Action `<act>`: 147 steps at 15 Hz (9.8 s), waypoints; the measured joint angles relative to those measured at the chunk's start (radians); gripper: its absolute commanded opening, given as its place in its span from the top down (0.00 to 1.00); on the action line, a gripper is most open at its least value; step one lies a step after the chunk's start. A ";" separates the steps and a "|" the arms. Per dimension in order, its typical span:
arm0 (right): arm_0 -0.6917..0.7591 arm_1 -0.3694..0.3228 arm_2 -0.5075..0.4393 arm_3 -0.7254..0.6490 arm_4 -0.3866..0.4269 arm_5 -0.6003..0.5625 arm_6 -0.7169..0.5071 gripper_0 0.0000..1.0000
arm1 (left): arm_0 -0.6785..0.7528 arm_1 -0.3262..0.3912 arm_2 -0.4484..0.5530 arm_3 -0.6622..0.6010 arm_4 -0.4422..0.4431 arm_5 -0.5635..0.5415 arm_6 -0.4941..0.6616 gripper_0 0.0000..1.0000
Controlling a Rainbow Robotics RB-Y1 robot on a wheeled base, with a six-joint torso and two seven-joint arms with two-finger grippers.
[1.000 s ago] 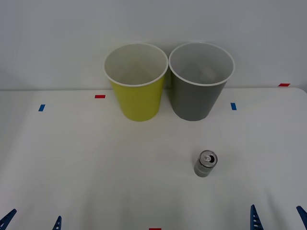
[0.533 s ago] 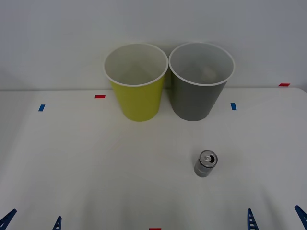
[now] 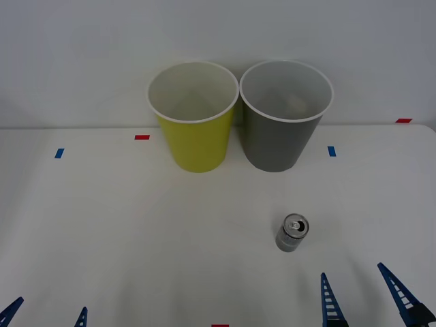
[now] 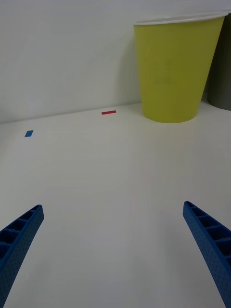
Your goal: Put cans in the gray bin and PET bottles in the light green bin.
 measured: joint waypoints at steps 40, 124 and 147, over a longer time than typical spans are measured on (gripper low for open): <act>-0.427 0.113 0.066 0.199 -0.040 0.261 0.067 0.91 | 0.000 0.000 0.000 0.000 0.000 0.000 0.000 0.00; -0.857 0.204 -0.543 -0.495 -0.363 1.430 0.092 0.00 | 0.000 0.000 0.000 0.000 0.000 0.000 0.000 0.00; -0.167 0.119 -0.224 -0.271 -0.314 0.378 0.383 0.00 | 0.000 0.000 0.000 0.000 0.000 0.000 0.000 0.00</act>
